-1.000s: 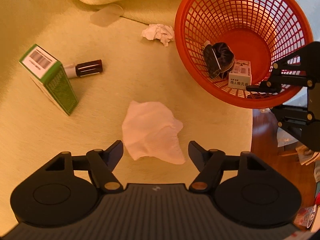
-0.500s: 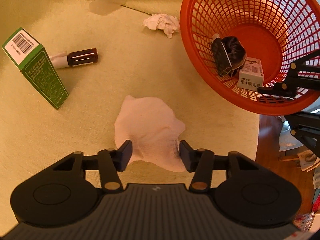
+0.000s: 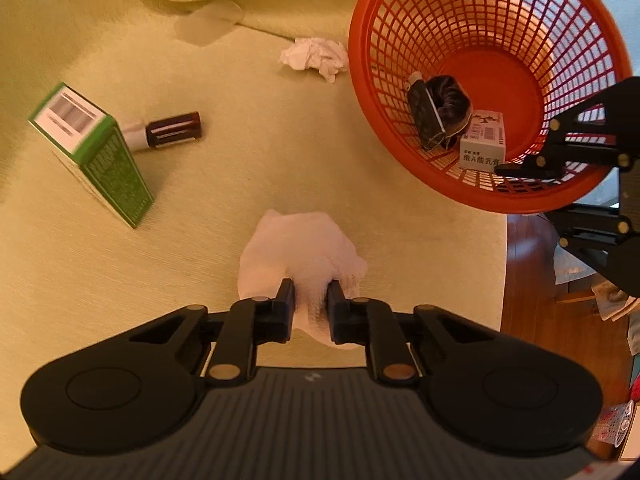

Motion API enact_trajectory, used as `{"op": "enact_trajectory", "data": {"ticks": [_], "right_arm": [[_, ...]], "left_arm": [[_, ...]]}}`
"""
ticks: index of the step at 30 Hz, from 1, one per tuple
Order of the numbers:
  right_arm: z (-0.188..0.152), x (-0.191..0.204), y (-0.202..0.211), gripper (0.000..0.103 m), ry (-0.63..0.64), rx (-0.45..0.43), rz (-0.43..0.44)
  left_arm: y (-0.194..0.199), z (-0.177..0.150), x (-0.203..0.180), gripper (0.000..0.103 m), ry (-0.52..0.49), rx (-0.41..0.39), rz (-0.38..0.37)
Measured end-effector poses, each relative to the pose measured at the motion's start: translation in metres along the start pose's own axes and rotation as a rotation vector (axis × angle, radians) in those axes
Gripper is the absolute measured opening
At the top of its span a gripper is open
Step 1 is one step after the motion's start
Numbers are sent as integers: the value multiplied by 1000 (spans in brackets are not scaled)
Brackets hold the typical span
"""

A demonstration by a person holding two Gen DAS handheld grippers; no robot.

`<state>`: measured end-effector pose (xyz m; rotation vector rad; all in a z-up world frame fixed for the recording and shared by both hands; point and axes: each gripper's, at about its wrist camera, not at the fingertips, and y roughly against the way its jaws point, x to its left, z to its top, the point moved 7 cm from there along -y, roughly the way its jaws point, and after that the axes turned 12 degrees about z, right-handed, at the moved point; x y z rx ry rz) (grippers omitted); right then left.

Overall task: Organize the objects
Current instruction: 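Pinch the white cloth with the left gripper, then carry the white cloth into the wastebasket and open the left gripper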

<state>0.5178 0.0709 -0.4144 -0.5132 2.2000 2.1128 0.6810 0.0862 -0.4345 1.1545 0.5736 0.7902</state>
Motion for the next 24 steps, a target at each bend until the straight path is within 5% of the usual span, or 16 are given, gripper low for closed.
{"op": "enact_trajectory", "data": {"ticks": [24], "right_arm": [[-1, 1, 0, 2, 14, 17, -3]], "left_arm": [[65, 44, -1, 13, -80, -104, -34]]}}
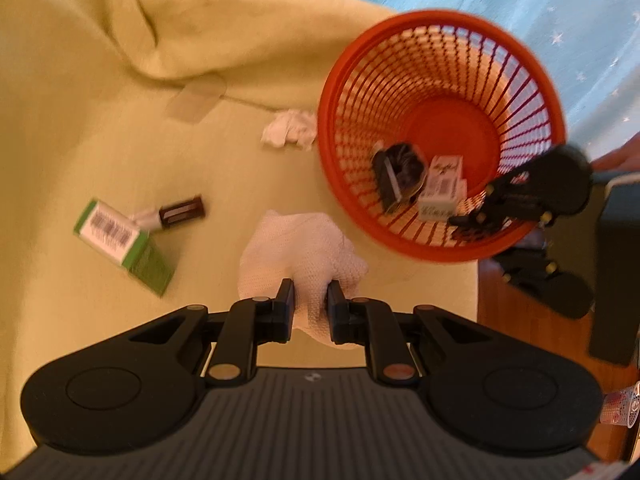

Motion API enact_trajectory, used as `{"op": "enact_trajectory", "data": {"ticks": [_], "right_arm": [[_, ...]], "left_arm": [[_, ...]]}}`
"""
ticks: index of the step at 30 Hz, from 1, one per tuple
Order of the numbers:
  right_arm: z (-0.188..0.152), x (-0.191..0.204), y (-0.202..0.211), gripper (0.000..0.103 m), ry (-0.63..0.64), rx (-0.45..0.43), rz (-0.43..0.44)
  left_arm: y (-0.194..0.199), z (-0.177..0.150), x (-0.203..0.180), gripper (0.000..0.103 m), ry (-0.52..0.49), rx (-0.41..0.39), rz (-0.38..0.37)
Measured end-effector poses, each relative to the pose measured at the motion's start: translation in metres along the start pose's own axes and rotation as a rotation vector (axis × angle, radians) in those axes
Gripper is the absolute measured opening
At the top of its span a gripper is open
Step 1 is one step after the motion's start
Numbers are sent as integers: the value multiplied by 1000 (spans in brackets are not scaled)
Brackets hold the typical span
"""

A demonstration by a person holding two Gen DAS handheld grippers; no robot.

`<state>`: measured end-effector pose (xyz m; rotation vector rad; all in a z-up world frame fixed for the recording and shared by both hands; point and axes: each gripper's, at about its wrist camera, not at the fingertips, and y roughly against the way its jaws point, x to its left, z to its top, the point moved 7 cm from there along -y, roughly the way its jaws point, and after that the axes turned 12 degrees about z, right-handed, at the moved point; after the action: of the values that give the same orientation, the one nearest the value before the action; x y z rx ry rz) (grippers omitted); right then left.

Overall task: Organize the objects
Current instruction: 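Carry the white cloth into the wastebasket and open the left gripper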

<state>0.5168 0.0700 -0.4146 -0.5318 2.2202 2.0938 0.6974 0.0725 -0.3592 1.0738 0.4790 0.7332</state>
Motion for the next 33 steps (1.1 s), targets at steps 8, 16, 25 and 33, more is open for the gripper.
{"op": "enact_trajectory", "data": {"ticks": [8, 16, 25, 33], "right_arm": [[1, 0, 2, 2, -4, -10, -1], [-1, 1, 5, 2, -12, -20, -4], [3, 3, 5, 2, -19, -26, 3], [4, 0, 6, 2, -24, -26, 5]], "left_arm": [[14, 54, -20, 13, -20, -77, -75], [14, 103, -64, 18, -115, -143, -186], [17, 106, -51, 32, -59, -179, -167], [18, 51, -10, 36, 16, -104, -48]]}}
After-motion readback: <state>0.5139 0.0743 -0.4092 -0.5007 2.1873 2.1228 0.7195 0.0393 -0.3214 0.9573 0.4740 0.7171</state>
